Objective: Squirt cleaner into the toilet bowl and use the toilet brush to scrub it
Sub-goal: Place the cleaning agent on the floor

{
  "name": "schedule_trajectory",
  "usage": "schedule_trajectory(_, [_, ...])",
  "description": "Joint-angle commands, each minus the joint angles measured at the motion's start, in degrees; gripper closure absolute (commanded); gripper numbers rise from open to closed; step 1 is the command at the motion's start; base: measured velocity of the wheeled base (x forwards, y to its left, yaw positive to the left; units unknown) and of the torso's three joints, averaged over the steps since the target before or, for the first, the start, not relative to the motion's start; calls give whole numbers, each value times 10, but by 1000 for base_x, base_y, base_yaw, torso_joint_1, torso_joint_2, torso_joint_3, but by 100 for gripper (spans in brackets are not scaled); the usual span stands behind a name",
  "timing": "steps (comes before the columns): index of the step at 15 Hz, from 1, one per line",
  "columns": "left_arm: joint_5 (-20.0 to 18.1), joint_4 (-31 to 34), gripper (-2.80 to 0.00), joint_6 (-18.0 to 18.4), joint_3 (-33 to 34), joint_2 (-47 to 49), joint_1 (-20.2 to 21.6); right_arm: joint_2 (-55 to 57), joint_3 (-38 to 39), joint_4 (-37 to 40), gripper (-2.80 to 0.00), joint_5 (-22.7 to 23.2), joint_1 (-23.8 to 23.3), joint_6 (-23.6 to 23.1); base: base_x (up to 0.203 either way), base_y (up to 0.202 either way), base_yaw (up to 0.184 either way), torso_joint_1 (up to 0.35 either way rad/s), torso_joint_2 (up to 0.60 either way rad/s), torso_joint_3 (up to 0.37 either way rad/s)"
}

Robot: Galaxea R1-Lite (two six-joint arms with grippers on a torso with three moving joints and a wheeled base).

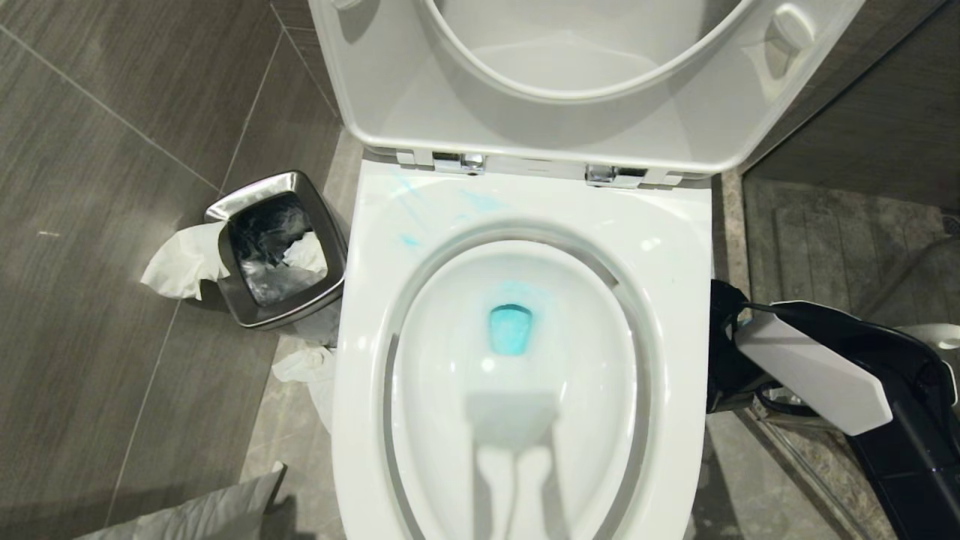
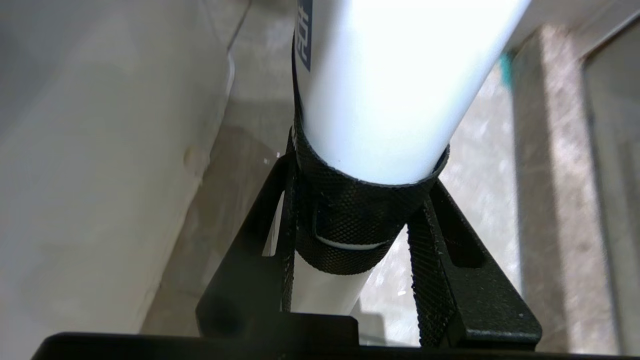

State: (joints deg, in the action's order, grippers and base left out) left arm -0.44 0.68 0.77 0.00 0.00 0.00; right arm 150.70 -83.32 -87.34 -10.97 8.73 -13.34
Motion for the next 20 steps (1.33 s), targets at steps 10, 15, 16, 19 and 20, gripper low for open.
schedule_trajectory(10, [0, 0, 0, 1, 1, 1, 0, -12, -17, -3, 0, 5, 1, -2, 0, 0, 0, 0, 2, -46])
schedule_trajectory(15, [0, 0, 0, 2, 1, 1, 0, -20, 3, -3, 0, 4, 1, -2, 0, 0, 0, 0, 0, 0])
schedule_trajectory(16, [-1, 0, 0, 2, 1, 1, 0, -25, 17, -3, 0, 5, 1, -1, 0, 0, 0, 0, 0, 0])
schedule_trajectory(19, [-1, 1, 0, 3, 1, 1, 0, -28, 27, -3, 0, 4, 1, 1, 0, 0, 0, 0, 0, 0])
schedule_trajectory(20, [-1, 1, 0, 3, 1, 1, 0, -28, 27, -3, 0, 4, 1, 1, 0, 0, 0, 0, 0, 0])
